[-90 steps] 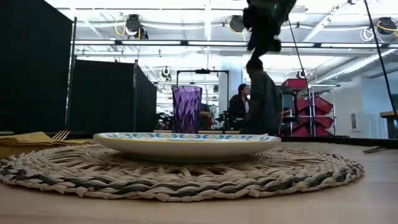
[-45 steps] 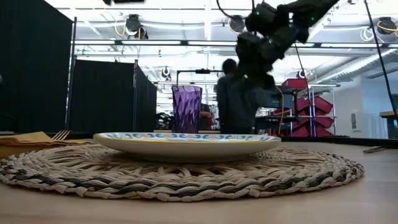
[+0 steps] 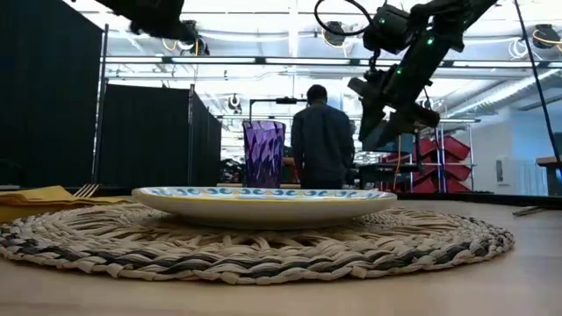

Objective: Set table place
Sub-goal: Move the gold table knife to the right of the brown tablemat

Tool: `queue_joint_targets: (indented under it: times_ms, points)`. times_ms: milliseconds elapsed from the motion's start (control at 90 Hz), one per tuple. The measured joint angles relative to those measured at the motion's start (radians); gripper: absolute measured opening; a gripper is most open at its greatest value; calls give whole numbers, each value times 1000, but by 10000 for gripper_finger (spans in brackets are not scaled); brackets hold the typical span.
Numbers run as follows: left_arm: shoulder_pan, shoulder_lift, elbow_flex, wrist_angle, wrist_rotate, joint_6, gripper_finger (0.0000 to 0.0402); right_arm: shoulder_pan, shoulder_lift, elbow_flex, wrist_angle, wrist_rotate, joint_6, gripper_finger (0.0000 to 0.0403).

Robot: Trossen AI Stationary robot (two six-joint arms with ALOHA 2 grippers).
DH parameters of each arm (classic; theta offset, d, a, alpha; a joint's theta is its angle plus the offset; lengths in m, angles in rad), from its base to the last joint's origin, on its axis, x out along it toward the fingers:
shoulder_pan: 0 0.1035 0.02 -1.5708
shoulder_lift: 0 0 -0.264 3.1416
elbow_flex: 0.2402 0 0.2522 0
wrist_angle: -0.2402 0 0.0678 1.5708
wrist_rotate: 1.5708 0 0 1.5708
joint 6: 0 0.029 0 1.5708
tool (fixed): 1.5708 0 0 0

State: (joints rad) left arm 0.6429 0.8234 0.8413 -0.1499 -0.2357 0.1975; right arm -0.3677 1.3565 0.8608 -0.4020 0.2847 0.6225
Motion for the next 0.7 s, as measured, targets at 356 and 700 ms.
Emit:
queue_joint_targets:
  times_ms: [356, 700]
  points:
    - [-1, 54, 0, -150, 177, -1, 88, -132, 74, 0, 81, -477, -301, 196]
    - [-3, 53, 0, -104, 217, -34, 88, -204, 88, 1, -399, -546, -182, 196]
